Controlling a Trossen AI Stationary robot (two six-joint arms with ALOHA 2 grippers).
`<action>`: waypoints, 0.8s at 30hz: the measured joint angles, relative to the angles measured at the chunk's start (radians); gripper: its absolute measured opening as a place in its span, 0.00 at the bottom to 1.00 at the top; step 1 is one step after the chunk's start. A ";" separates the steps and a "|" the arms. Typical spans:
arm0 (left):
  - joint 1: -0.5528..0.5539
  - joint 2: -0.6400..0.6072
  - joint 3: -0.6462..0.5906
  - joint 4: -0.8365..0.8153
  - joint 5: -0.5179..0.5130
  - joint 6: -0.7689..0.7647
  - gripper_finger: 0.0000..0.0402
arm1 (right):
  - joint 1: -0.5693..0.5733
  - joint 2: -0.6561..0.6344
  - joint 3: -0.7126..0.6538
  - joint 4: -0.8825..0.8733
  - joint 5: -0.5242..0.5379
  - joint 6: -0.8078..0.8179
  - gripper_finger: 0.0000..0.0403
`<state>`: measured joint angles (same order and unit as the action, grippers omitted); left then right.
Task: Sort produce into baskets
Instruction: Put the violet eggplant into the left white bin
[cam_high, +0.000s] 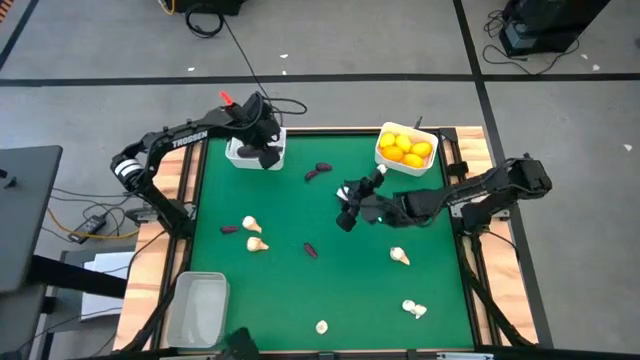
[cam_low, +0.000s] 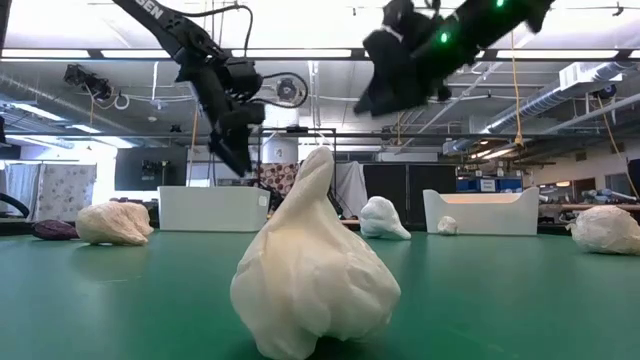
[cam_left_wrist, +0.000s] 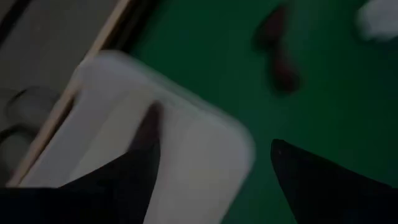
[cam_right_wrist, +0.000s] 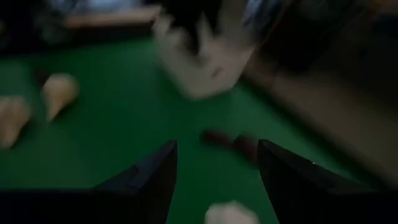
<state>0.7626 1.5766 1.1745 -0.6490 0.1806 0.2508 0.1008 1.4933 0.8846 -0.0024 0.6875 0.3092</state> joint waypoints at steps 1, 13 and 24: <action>-0.008 -0.004 -0.009 0.027 0.036 -0.008 0.77 | -0.022 0.001 0.000 -0.030 -0.059 0.027 0.57; -0.167 -0.060 -0.265 0.497 0.064 -0.097 0.74 | -0.152 0.119 0.000 -0.054 -0.186 0.093 0.57; -0.353 -0.058 -0.425 0.760 -0.066 -0.028 0.74 | -0.202 0.171 0.000 0.019 -0.270 0.116 0.57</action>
<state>0.4092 1.5185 0.7493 0.1109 0.1144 0.2232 -0.1011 1.6646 0.8845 0.0164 0.4173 0.4252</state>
